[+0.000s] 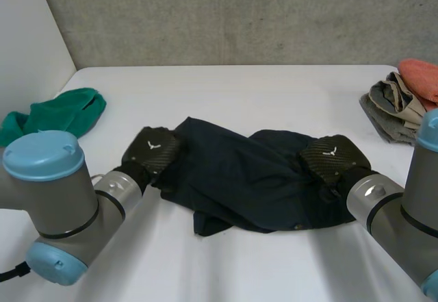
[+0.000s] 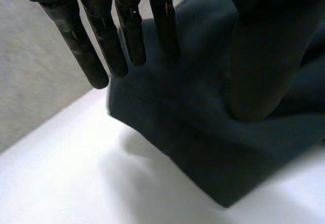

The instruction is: Fold the laundry.

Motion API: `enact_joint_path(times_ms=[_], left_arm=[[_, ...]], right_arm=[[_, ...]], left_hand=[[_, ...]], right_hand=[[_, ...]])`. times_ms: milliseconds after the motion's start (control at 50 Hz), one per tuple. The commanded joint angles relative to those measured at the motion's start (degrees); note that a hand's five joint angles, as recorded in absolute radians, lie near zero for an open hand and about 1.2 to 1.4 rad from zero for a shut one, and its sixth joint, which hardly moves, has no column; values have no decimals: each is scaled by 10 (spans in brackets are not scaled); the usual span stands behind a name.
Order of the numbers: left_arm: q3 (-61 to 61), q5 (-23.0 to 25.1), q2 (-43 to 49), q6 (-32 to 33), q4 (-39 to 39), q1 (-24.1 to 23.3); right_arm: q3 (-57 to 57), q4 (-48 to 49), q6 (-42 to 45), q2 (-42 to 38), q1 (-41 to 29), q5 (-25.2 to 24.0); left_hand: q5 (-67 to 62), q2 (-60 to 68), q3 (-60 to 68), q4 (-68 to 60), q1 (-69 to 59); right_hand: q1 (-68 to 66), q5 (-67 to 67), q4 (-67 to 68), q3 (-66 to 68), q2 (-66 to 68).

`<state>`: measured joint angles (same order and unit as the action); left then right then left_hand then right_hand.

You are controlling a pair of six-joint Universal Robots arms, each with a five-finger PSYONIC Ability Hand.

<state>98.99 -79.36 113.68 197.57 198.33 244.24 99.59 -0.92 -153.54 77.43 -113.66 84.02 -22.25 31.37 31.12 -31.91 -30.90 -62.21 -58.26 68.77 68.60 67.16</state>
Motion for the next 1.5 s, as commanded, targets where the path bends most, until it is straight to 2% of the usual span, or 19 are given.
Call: enact_joint_path(times_ms=[20,180,260,320,420,500,600,740,860,960,1020,1180,1240,1320,1400,1440,1480,1500], left_arm=[[-35,44,56,-23,4,5],[-89,47,126,-22,2,0],[-109,49,146,-23,3,-6],[-124,47,153,-25,-1,-12],[-126,40,146,-25,-7,-18],[-116,33,71,-25,-47,-19],[-96,4,-100,-22,-107,-19],[-105,-43,-298,-19,-144,-18],[-145,-60,-355,-18,-194,-16],[-176,-69,-345,-18,-232,-18],[-180,-69,-299,-17,-254,-20],[-220,-77,-89,-15,-258,-31],[-303,-91,10,-13,-257,-29],[-455,-115,105,-2,-241,-27],[-616,-127,160,30,-182,-30],[-688,-127,175,53,-116,-32],[-714,-128,177,65,-66,-32],[-720,-132,176,69,-40,-32]], right_arm=[[8,0,3,4,-1,-3],[12,1,3,4,0,-14],[13,4,4,4,6,-14],[10,6,4,4,11,-15],[-7,0,17,24,24,-14],[-26,-6,47,61,34,-12],[-68,-51,94,99,35,-11],[-173,-140,130,143,34,-9],[-252,-186,137,170,34,-6],[-284,-211,143,184,35,-10],[-285,-220,148,168,37,-10],[-291,-216,191,13,33,-3],[-314,-190,189,-44,29,3],[-367,-91,181,-122,27,25],[-425,80,172,-160,26,45],[-442,212,171,-170,26,41],[-444,303,171,-172,25,36],[-444,379,170,-173,25,28]], left_hand=[[-55,64,67,-59,-69],[-109,118,120,-113,-123],[-274,283,285,-277,-287],[-477,486,488,-480,-490],[-477,486,489,-481,-491],[-477,486,489,-481,-491],[-477,486,489,-481,-491],[-477,486,489,-481,-491],[-477,486,489,-481,-491],[-477,486,489,-481,-491],[-477,486,489,-481,-491],[-477,486,489,-481,-491],[-477,486,489,-481,-491],[-477,486,489,-481,-491],[-477,486,489,-481,-491],[-477,486,489,-481,-491],[-477,486,489,-481,-491],[-477,486,489,-481,-491]], right_hand=[[-178,-117,112,114,128],[-178,-117,112,114,128],[-178,-117,112,114,128],[-178,-117,112,114,128],[-178,-117,112,114,128],[-178,-117,112,114,128],[-178,-117,112,114,128],[-178,-117,112,114,128],[-178,-117,112,114,128],[-178,-117,112,114,128],[-178,-117,112,114,128],[-178,-117,112,114,128],[-178,-117,112,114,128],[-178,-117,112,114,128],[-178,-117,112,114,128],[-178,-117,112,114,128],[-178,-117,112,114,128],[-178,-117,112,114,128]])
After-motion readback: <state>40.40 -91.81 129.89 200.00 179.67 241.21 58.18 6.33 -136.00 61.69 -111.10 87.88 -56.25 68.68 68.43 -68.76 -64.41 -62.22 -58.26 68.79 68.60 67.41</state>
